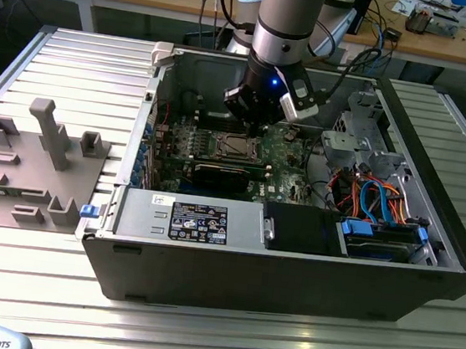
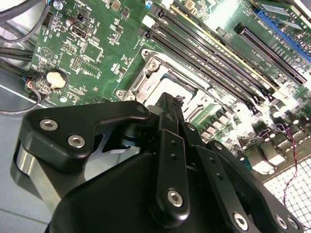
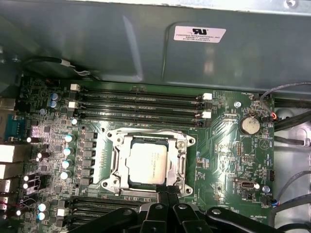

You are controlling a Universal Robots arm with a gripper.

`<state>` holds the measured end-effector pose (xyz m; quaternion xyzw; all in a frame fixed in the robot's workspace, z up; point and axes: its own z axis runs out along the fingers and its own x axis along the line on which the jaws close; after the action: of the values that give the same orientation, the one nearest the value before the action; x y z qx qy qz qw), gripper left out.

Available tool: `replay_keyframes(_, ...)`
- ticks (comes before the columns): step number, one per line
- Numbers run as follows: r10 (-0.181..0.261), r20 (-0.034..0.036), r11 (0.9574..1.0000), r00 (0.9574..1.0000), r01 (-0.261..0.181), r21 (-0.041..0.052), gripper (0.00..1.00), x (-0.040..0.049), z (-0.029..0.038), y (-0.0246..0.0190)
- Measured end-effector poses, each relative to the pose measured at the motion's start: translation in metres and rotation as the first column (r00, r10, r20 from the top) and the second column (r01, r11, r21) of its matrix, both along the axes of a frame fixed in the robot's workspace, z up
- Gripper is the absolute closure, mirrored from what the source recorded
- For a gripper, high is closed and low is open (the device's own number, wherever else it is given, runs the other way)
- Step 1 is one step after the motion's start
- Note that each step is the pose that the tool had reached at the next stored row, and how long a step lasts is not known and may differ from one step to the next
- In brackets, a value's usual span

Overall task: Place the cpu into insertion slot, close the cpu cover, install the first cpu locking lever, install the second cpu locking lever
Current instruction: 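Install the second cpu locking lever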

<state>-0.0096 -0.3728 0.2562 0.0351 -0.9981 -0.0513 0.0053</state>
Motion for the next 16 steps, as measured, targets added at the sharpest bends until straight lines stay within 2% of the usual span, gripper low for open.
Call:
replay_keyframes(1, 0.0, 0.0, 1.0, 1.0, 0.0, 0.0008, 0.89, 0.0, 0.0, -0.0007)
replay_keyframes(3, 0.0, 0.0, 1.0, 1.0, 0.0, 0.0088, 0.89, -0.0003, -0.0001, -0.0049)
replay_keyframes(5, 0.0, 0.0, 0.9999, 1.0, 0.0, 0.0101, 0.89, -0.001, -0.0002, -0.0086)
replay_keyframes(10, 0.0, 0.0, 0.9999, 1.0, 0.0, 0.0109, 0.89, -0.0022, -0.0005, -0.0136)
replay_keyframes(13, 0.0, -0.0001, 0.9999, 1.0, 0.0, 0.0155, 0.89, -0.0035, -0.0007, -0.0183)
replay_keyframes(16, 0.0, -0.0001, 0.9998, 1.0, 0.0, 0.0185, 0.89, -0.004, -0.0007, -0.0206)
